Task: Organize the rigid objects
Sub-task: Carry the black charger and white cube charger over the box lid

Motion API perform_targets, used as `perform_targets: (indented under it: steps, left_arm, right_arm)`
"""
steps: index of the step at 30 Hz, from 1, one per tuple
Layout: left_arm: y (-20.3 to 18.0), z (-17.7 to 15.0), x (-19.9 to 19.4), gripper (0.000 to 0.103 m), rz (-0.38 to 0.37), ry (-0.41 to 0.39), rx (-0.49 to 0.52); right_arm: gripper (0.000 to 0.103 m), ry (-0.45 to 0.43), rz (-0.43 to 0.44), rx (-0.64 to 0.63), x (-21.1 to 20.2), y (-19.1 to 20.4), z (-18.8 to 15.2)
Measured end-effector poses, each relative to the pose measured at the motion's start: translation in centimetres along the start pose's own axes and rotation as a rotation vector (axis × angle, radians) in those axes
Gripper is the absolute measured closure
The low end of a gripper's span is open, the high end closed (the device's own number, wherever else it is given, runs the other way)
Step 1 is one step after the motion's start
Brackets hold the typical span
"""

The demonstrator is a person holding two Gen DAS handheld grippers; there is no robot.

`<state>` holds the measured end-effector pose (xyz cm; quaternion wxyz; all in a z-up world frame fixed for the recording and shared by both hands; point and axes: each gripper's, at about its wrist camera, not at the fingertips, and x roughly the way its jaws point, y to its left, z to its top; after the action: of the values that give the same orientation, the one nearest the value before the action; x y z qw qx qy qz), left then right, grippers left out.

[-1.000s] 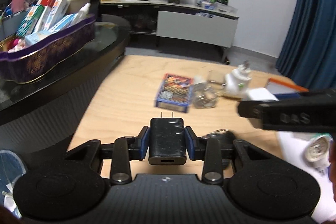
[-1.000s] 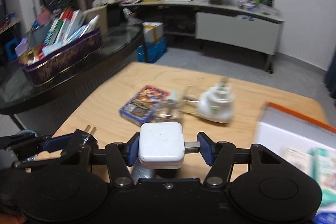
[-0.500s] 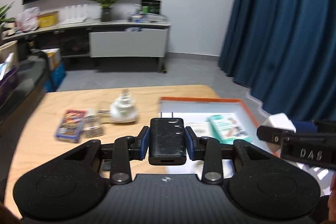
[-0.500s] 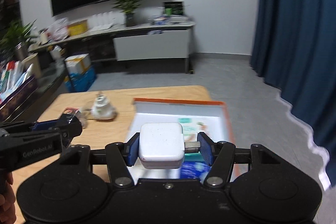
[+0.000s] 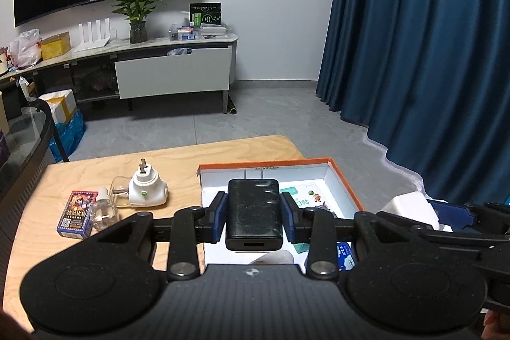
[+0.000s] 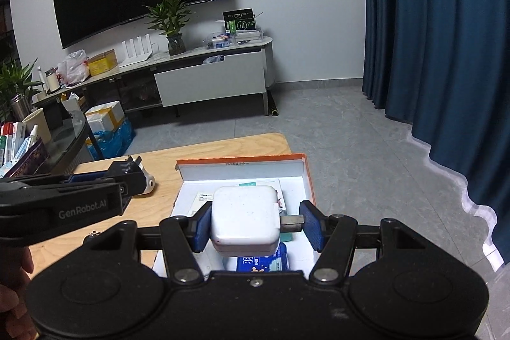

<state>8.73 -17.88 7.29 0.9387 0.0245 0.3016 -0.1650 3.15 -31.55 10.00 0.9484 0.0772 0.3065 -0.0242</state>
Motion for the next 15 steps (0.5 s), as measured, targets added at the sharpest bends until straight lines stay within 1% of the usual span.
perform_targets:
  steps: [8,15]
  left_arm:
    - [0.06,0.36,-0.44,0.067,0.021,0.003,-0.013]
    - [0.41,0.26,-0.7,0.067,0.019,-0.002,-0.038]
  right_arm:
    - [0.033,0.005,0.002,-0.012,-0.01,0.22,0.08]
    - [0.033,0.0,0.006,-0.023,0.08,0.87,0.4]
